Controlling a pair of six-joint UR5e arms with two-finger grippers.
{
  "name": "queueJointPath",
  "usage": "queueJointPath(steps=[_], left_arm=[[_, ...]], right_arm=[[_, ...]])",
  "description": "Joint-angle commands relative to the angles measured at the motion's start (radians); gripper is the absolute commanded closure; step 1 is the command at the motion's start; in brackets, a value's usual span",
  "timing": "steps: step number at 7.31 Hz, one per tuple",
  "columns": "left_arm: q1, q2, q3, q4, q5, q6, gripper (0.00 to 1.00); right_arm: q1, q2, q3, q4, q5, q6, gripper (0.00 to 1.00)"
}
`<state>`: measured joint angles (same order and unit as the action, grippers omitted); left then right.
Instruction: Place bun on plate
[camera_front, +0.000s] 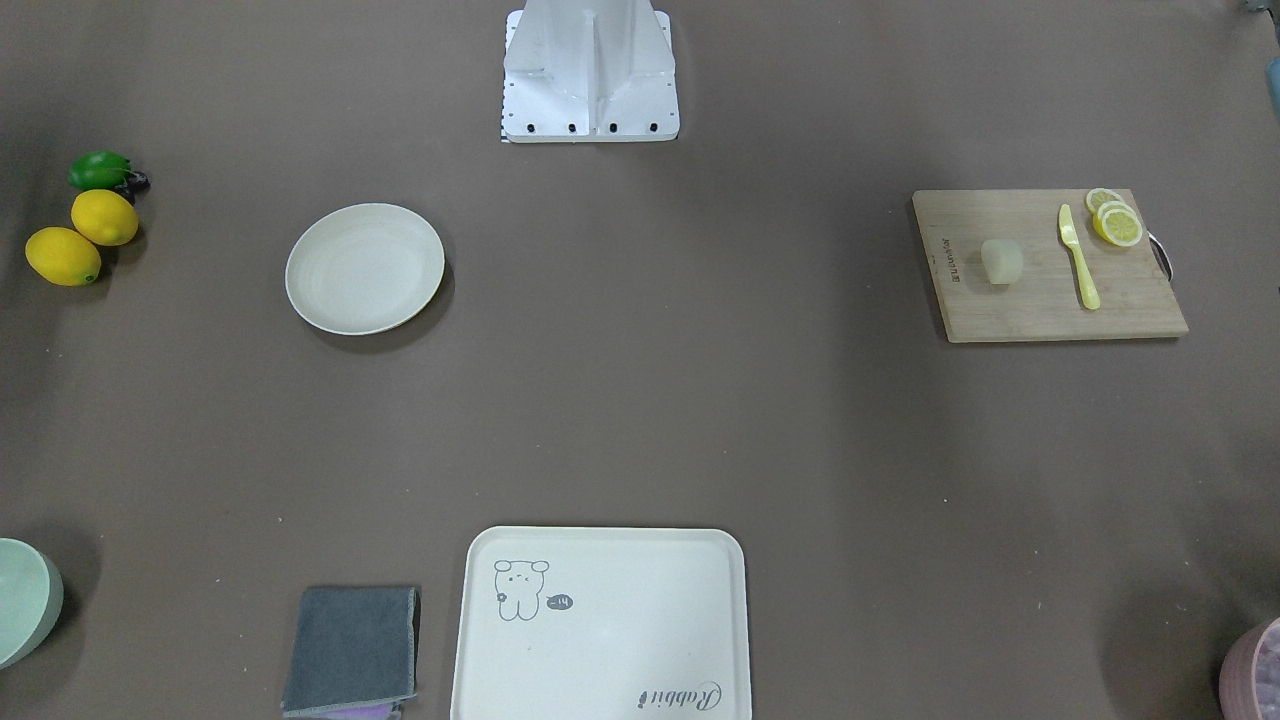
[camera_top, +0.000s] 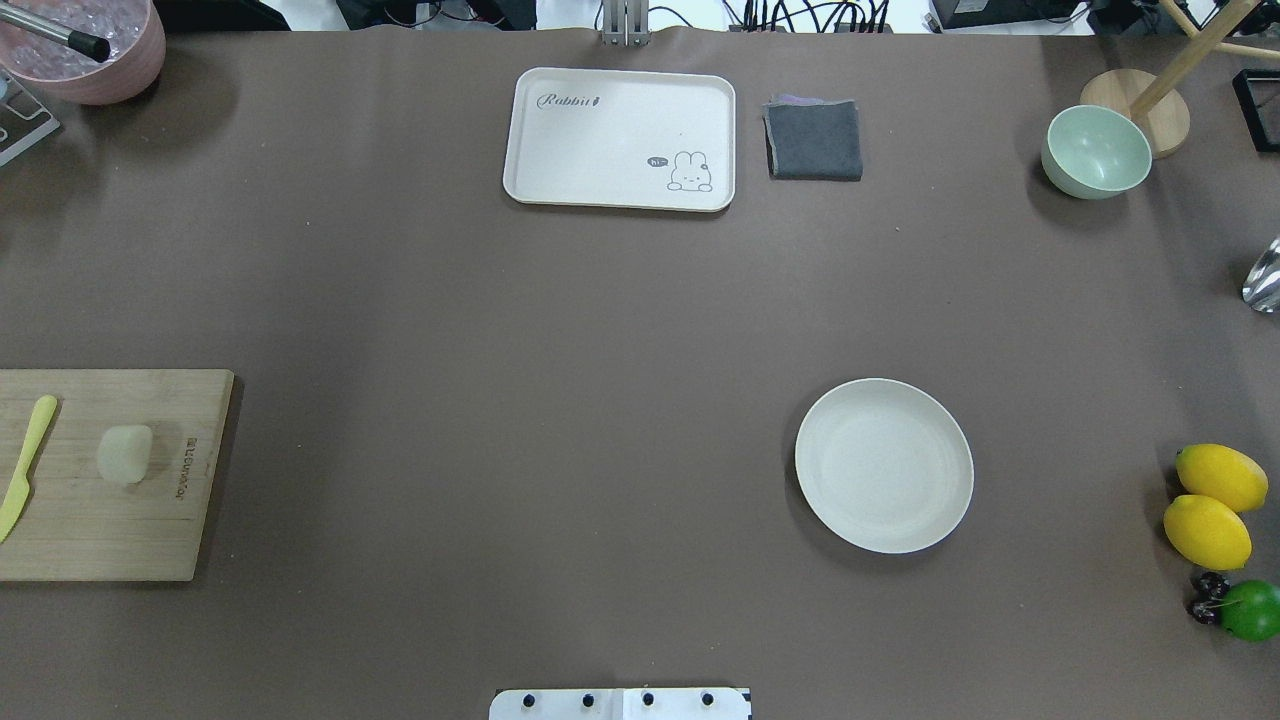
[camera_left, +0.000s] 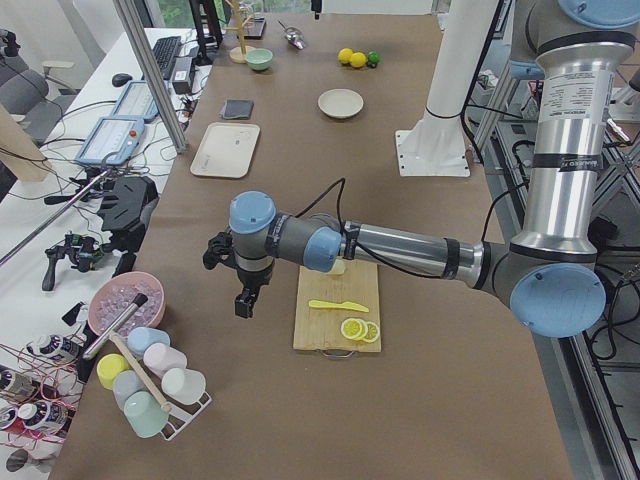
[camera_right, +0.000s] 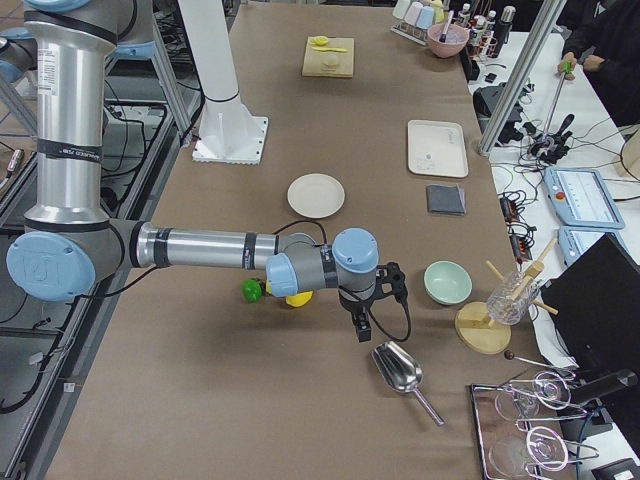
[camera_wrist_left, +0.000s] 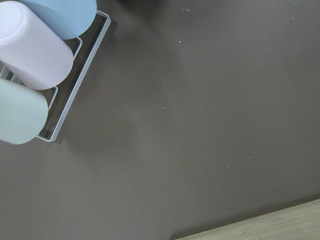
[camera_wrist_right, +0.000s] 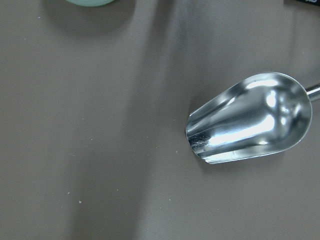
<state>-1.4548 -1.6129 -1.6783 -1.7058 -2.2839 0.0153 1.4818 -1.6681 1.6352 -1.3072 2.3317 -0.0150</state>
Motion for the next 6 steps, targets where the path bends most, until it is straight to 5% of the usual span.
queueJointPath(steps=[1,6], left_arm=[[0.001,-0.001,0.000,0.000,-0.002,0.000,0.02],[0.025,0.005,-0.004,-0.003,-0.002,-0.046,0.03]], right_arm=[[0.000,0.008,0.000,0.000,0.000,0.000,0.00],[0.000,-0.002,0.002,0.002,-0.002,0.000,0.00]])
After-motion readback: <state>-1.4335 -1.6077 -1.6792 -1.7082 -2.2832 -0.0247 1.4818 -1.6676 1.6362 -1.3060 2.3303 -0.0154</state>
